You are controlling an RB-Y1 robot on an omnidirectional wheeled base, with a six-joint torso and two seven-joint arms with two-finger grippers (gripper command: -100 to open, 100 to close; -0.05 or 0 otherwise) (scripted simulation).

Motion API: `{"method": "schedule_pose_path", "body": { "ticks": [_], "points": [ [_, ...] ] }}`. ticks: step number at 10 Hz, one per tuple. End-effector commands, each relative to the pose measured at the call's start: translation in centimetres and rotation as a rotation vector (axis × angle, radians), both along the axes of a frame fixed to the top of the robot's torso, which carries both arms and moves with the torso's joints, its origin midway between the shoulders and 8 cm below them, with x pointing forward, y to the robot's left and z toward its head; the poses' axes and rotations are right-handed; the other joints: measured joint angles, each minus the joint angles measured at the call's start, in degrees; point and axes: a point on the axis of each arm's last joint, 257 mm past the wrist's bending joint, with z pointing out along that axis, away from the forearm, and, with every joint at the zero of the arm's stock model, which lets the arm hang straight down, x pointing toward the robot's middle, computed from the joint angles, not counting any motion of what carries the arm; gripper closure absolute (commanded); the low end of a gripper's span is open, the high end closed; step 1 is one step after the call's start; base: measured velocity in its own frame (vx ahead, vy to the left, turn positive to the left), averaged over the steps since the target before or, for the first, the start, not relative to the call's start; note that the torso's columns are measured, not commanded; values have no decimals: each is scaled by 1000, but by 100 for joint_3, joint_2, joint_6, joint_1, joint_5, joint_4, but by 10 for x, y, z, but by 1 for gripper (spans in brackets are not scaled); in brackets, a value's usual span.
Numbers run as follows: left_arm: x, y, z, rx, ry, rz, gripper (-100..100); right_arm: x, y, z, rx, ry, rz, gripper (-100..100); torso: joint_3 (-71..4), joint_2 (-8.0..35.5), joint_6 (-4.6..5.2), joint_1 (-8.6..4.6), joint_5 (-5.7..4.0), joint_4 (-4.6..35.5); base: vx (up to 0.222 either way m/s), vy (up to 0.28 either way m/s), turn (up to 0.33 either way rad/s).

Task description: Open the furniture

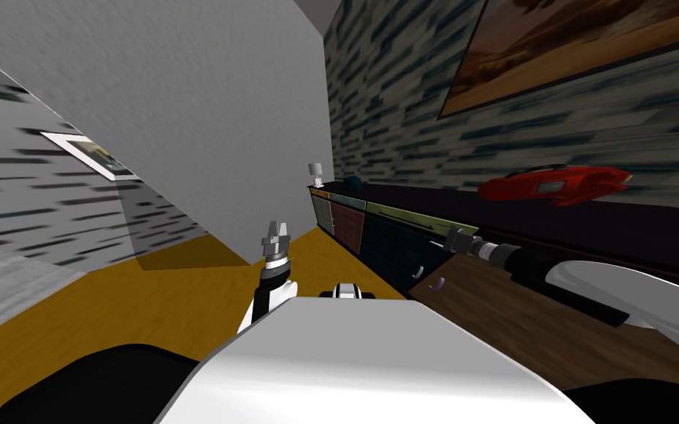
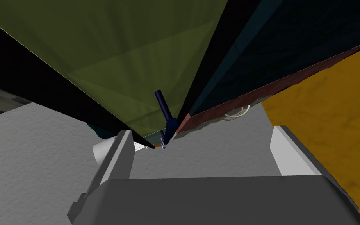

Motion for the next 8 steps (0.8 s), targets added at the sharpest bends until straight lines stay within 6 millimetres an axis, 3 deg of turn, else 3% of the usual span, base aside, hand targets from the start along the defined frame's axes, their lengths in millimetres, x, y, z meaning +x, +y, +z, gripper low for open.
{"method": "schedule_pose_path", "body": {
  "ticks": [1,4,6,7,8],
  "points": [
    [0,0,0,0,0,0,0,0,0,0,1,0,0,100,1,2,0,-3,-1,1,0,0,0],
    [0,0,0,0,0,0,0,0,8,4,-1,0,19,100,14,22,0,48,15,8,-100,130,-61],
    [0,0,0,0,0,0,0,0,9,4,-2,0,21,100,5,9,1,9,5,3,-111,95,-36],
    [0,0,0,0,0,0,0,3,8,8,-36,-27,20,-100,-11,-21,-2,-22,-6,-5,34,-55,51],
    [0,0,0,0,0,0,0,5,8,10,-55,-41,19,-100,-32,-52,-4,-49,-15,-15,89,-90,76]
  ]
}}
